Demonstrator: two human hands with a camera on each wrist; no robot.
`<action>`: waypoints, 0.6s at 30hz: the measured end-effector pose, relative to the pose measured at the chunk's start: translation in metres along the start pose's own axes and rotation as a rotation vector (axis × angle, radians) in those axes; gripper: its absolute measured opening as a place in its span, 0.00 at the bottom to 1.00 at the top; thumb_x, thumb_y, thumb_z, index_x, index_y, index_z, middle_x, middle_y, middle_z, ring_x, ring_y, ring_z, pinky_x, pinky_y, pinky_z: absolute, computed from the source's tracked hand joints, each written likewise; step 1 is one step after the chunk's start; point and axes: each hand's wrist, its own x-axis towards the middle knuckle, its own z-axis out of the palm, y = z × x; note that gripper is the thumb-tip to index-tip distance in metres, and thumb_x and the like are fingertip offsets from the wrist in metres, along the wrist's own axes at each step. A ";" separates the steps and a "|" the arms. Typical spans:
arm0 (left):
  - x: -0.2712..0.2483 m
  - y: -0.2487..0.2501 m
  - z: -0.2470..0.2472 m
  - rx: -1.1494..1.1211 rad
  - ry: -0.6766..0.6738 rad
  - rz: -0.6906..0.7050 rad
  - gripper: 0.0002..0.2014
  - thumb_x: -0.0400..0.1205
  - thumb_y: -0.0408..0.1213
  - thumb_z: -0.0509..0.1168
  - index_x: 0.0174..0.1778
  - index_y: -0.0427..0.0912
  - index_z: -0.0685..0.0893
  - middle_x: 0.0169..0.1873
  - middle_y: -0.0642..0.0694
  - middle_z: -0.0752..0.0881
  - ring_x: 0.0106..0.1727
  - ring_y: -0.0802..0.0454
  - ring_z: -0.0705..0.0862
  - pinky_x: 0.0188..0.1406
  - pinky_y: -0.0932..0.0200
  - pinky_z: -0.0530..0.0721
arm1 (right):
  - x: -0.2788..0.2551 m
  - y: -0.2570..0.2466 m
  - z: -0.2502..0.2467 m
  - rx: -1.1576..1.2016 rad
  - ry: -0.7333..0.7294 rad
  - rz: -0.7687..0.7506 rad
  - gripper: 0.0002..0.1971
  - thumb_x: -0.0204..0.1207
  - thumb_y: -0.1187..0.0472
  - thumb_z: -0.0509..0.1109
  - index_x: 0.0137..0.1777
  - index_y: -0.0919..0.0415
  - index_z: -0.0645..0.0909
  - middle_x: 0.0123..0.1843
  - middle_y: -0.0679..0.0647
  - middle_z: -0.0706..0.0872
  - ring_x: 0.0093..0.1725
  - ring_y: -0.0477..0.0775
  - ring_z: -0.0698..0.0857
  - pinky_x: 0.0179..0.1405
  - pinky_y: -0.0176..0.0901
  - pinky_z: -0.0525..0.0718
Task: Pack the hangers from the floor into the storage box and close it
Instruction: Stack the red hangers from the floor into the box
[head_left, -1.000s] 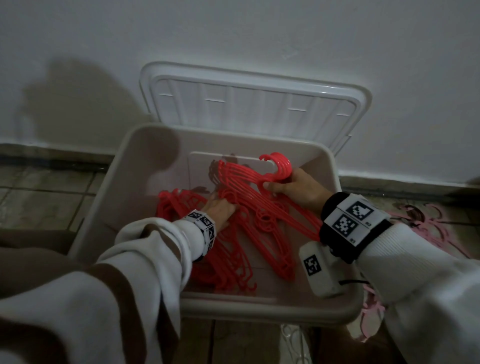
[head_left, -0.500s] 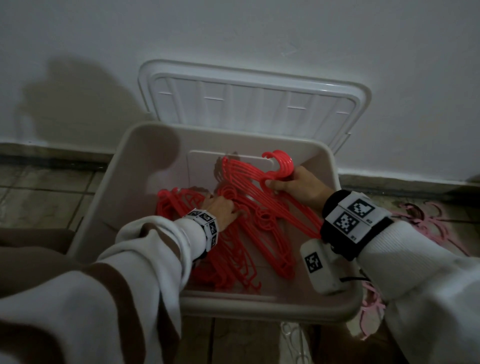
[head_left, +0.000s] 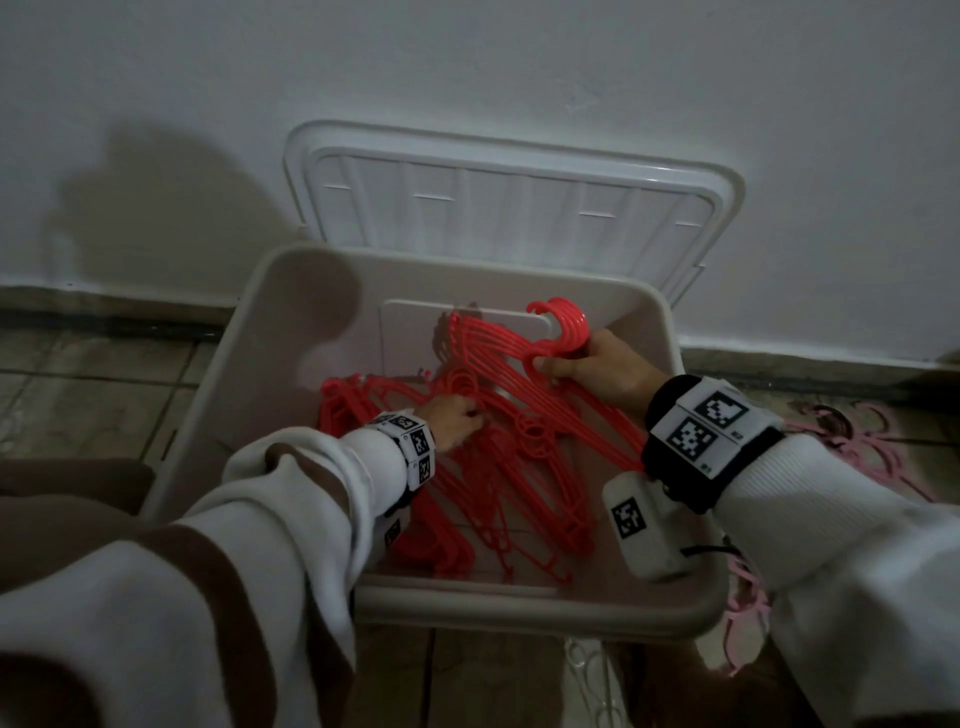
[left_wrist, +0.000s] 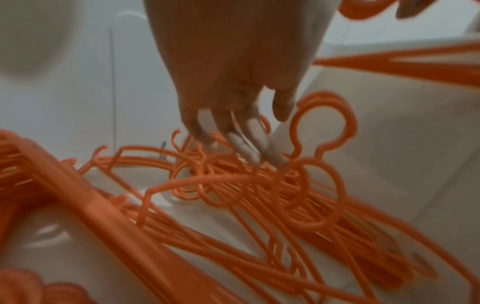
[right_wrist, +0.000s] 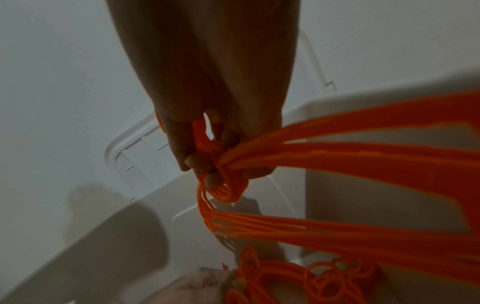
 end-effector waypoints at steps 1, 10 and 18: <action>-0.002 0.002 0.000 -0.033 -0.014 -0.007 0.16 0.85 0.42 0.56 0.61 0.36 0.81 0.57 0.39 0.85 0.59 0.41 0.82 0.57 0.57 0.76 | 0.000 0.000 0.000 -0.002 0.001 0.000 0.15 0.75 0.65 0.71 0.27 0.56 0.77 0.14 0.41 0.79 0.17 0.33 0.76 0.24 0.20 0.74; -0.008 0.004 -0.004 -0.237 -0.250 -0.104 0.04 0.75 0.34 0.63 0.42 0.37 0.77 0.41 0.49 0.78 0.44 0.52 0.74 0.55 0.54 0.72 | -0.001 -0.003 0.001 -0.053 0.000 -0.007 0.14 0.75 0.64 0.71 0.28 0.54 0.78 0.25 0.46 0.80 0.23 0.39 0.77 0.34 0.32 0.76; -0.014 0.004 -0.003 0.037 -0.344 -0.041 0.25 0.78 0.50 0.65 0.67 0.40 0.77 0.58 0.53 0.79 0.65 0.50 0.77 0.69 0.55 0.72 | -0.004 -0.006 0.002 -0.052 0.005 0.011 0.13 0.75 0.64 0.71 0.30 0.55 0.78 0.29 0.51 0.80 0.29 0.47 0.77 0.35 0.36 0.76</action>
